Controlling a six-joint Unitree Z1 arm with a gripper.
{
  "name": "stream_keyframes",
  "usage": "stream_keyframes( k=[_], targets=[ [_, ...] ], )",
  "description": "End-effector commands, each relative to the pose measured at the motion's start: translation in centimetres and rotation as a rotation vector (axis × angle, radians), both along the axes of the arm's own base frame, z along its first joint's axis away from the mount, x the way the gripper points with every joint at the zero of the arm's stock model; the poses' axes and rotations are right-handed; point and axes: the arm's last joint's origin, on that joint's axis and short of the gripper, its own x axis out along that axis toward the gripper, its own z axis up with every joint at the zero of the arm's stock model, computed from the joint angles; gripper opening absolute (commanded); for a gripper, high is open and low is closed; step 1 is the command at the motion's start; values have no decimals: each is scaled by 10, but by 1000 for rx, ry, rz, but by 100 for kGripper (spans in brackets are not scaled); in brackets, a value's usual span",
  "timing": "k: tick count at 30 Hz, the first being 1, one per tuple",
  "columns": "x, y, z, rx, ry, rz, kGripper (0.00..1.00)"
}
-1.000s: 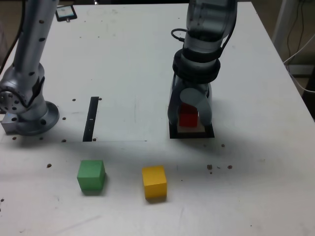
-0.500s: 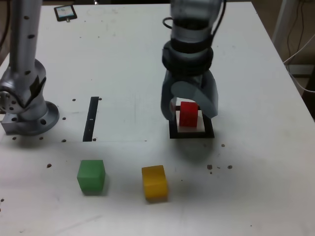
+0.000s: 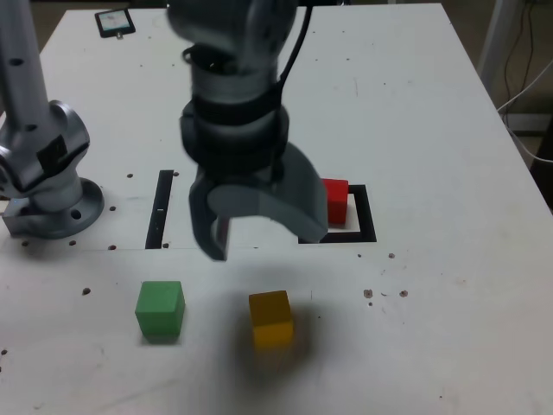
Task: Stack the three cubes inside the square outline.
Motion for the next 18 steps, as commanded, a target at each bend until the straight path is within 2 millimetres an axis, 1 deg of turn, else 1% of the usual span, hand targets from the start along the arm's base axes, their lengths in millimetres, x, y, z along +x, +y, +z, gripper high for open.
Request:
stream_keyframes(
  k=[1,4,7,14,18],
  targets=[
    [-2,-9,-2,-5,4,-8,99],
    [-5,-20,-10,-6,23,-11,99],
    [-3,-28,-19,-7,39,-13,98],
    [10,-42,-45,-5,84,-11,91],
    [17,-48,-55,-10,98,-10,87]
  ],
)
